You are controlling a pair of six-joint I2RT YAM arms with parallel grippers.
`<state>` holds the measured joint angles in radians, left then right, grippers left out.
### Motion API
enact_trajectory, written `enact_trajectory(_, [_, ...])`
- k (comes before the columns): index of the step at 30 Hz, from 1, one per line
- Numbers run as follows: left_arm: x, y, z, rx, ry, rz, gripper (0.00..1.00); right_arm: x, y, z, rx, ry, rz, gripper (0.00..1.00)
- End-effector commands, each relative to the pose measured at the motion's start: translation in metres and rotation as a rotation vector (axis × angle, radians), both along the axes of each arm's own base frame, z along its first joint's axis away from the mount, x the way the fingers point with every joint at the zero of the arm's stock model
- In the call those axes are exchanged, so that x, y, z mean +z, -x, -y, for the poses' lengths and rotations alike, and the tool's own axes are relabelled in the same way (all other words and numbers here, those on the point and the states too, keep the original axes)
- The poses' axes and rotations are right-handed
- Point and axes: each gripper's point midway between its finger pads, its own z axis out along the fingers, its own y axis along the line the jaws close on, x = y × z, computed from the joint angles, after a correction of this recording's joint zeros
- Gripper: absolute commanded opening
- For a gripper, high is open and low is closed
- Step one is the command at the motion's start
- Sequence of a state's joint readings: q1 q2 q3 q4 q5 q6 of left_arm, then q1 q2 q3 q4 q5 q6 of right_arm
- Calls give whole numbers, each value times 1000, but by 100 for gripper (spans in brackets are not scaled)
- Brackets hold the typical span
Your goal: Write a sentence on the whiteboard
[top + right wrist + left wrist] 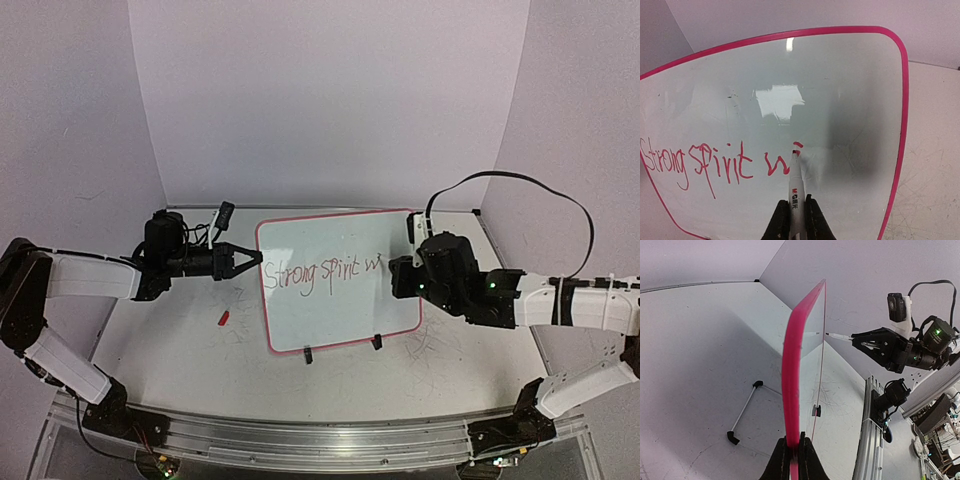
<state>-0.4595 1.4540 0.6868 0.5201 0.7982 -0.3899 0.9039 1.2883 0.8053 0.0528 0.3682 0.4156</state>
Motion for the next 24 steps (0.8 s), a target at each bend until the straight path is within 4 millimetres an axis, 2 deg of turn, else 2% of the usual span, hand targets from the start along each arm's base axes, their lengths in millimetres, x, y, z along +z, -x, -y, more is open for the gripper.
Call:
enact_trajectory(1, [-3,3,8,-22,-26,11,0,-6,-3,5,-36,6,-5,0])
enact_trajectory(11, [-2,2,7,-19,-28,12,0,-16,-3,4,-43,16,-33,0])
enact_trajectory(18, [-3,2,7,-20,-29,10,0,-23,2,7,-40,9,-60,0])
enact_trajectory(24, [-3,2,7,-20,-30,10,0,-36,10,6,-27,-1,-100,0])
